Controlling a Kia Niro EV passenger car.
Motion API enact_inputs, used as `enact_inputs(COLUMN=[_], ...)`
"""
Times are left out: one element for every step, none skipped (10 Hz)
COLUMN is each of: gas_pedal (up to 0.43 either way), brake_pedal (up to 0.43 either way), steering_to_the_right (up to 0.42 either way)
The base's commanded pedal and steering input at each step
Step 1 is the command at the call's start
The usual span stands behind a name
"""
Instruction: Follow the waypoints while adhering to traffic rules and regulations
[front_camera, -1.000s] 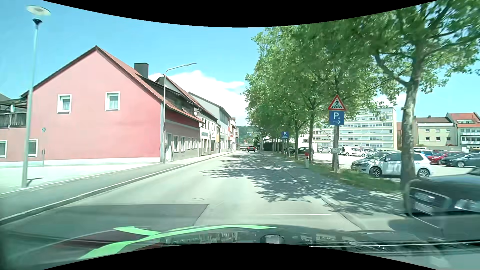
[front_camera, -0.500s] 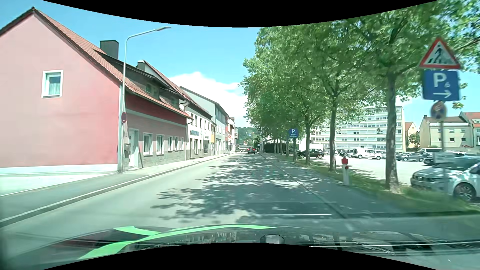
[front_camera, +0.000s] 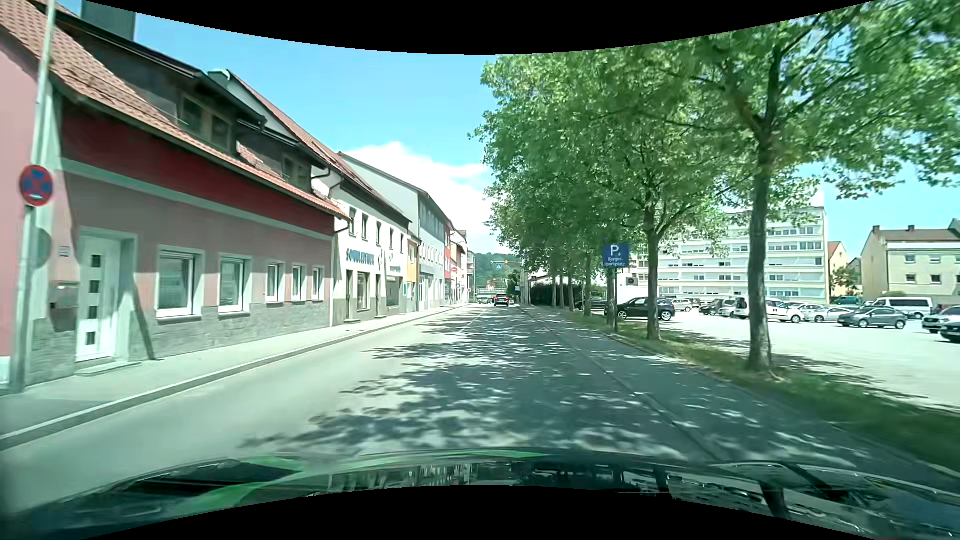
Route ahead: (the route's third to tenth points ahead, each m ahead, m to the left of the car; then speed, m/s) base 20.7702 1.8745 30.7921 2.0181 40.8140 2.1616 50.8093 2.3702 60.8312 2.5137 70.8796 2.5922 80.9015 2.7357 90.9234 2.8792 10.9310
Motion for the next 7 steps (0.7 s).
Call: enact_inputs(gas_pedal=[0.059,0.059,0.059,0.059,0.059,0.059,0.059], brake_pedal=[0.0,0.0,0.0,0.0,0.0,0.0,0.0], steering_to_the_right=[0.0,-0.001,-0.001,-0.001,-0.001,-0.001,-0.001])
